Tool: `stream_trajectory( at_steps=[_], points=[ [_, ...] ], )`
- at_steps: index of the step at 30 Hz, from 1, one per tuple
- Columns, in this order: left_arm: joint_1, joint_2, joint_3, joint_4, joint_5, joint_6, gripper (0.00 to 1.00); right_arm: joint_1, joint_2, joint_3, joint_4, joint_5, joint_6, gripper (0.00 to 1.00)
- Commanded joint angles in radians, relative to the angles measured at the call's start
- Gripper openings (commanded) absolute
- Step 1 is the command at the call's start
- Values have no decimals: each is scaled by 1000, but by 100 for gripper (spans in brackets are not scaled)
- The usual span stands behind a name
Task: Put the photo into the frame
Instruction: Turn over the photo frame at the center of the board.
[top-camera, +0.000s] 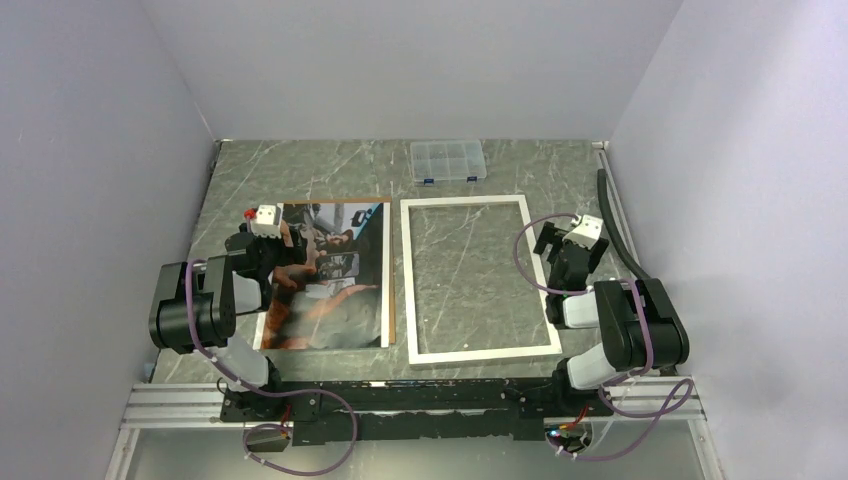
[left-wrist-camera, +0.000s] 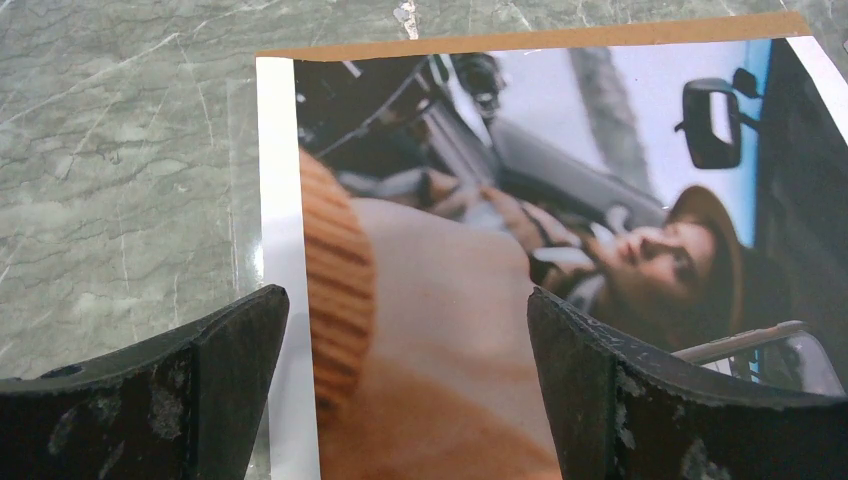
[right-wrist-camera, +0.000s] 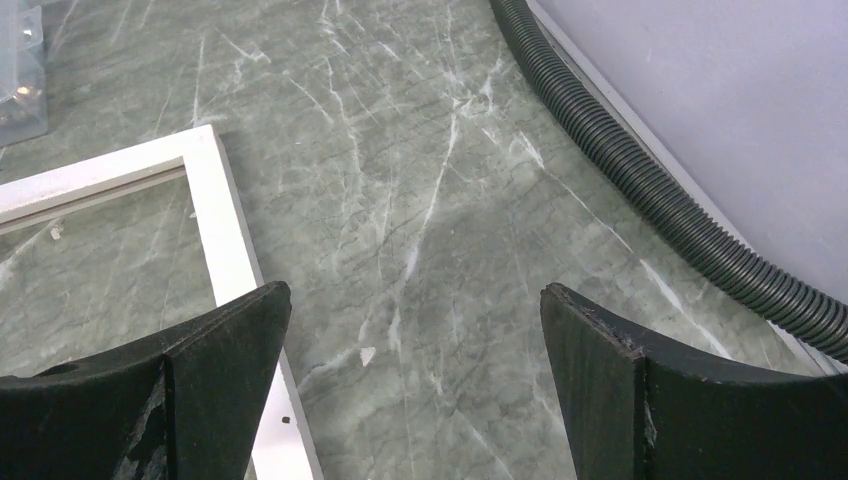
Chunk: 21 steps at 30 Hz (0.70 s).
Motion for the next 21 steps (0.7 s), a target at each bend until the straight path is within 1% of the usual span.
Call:
stream_trajectory(
  at_steps=[1, 10, 13, 14, 16, 17, 18, 19, 21],
  points=[
    [-4, 1, 11, 43, 5, 2, 95, -2, -7, 4, 52, -6, -4, 100],
    [-4, 0, 12, 42, 5, 2, 95, -1, -2, 18, 32, -9, 0, 100],
    [-1, -4, 9, 51, 31, -1, 95, -1, -7, 9, 49, -1, -4, 100],
    [3, -19, 21, 23, 52, 4, 95, 5, -15, 8, 38, 46, 3, 100],
    [7, -74, 79, -111, 39, -1, 95, 15, -44, 19, 6, 20, -17, 100],
    [9, -108, 123, -231, 34, -1, 95, 50, -66, 36, -29, 97, -38, 100],
    [10, -135, 180, -349, 31, -1, 95, 91, -94, 96, -171, 204, -34, 100],
    [10, -159, 232, -458, 27, 2, 95, 112, -117, 169, -329, 252, -13, 100],
    [11, -184, 322, -612, 16, 7, 95, 117, -133, 316, -620, 258, 73, 100]
  ],
)
